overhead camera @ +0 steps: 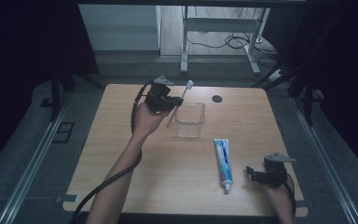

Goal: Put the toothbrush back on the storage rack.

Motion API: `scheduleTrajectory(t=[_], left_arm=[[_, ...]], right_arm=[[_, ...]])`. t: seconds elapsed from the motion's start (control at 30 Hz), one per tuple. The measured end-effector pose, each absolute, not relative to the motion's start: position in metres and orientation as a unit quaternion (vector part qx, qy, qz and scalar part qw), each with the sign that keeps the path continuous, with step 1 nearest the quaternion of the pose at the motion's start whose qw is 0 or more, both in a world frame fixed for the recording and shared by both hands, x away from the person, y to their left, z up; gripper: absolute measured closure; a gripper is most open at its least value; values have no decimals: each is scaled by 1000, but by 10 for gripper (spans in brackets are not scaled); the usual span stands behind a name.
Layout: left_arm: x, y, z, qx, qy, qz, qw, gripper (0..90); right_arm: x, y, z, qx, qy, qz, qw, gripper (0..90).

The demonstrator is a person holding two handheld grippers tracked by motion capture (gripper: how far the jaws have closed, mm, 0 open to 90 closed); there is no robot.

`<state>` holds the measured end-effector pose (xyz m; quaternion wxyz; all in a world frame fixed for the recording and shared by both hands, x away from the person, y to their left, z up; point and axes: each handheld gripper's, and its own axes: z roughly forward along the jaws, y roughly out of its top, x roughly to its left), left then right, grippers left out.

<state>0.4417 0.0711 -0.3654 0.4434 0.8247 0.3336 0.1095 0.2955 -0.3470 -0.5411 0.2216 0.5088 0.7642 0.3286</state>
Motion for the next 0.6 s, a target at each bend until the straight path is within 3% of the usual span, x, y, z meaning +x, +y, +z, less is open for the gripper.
scheduleTrajectory(t=[0.6], left_arm=[[473, 42, -369, 796, 349, 143, 474, 843]], right_arm=[[295, -347, -541, 508, 765, 329, 220, 138]])
